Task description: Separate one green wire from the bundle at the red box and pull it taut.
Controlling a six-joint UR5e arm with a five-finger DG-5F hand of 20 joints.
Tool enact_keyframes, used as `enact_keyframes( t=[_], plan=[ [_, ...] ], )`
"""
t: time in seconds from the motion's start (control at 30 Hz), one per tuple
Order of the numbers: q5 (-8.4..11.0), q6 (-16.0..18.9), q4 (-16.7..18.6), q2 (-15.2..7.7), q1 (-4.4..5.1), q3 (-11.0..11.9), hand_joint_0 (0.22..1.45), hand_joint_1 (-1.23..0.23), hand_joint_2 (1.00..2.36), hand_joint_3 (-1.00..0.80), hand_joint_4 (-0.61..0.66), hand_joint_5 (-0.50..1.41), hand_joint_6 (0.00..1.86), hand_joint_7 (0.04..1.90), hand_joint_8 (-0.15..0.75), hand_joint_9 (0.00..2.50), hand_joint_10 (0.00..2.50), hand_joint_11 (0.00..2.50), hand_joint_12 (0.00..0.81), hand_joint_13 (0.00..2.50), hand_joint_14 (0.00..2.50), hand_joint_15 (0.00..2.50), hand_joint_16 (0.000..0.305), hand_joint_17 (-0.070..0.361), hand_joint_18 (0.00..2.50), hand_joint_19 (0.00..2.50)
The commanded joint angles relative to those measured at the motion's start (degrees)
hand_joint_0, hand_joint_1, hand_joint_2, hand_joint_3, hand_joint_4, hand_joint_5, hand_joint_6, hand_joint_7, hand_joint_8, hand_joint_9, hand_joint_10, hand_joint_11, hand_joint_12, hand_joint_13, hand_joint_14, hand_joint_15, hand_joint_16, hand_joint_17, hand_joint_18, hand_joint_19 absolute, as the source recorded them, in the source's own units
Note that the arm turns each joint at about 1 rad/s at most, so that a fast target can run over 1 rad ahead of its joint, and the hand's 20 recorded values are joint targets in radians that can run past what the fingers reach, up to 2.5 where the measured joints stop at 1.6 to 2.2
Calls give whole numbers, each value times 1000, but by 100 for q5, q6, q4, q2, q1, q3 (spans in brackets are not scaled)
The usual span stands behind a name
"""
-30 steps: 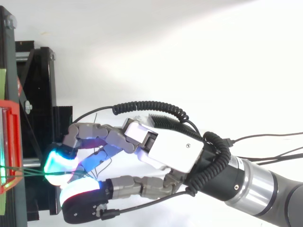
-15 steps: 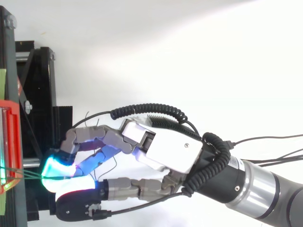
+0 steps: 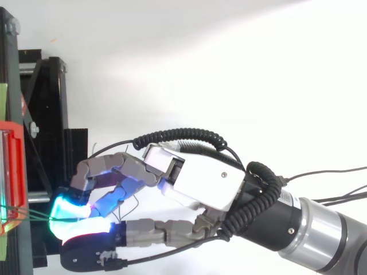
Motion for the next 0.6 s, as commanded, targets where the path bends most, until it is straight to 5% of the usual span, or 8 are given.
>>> enact_keyframes(
  t=[0.0, 0.23, 0.57],
  plan=[
    [0, 17, -110, 0, -6, 92, 564, -608, 1013, -302, 171, -138, 886, 1023, 268, 973, 12, 357, 347, 586, 9, 217, 48, 108, 507, 404],
    [-17, 113, -374, 9, 2, 215, 570, -519, 1012, -265, 164, -143, 870, 1026, 282, 968, 13, 354, 365, 577, 9, 222, 52, 117, 499, 406],
    [0, 456, -796, 44, 2, 259, 581, -669, 1009, -137, 169, -148, 915, 968, 305, 953, 14, 391, 392, 587, 8, 212, 59, 132, 534, 371]
  ],
)
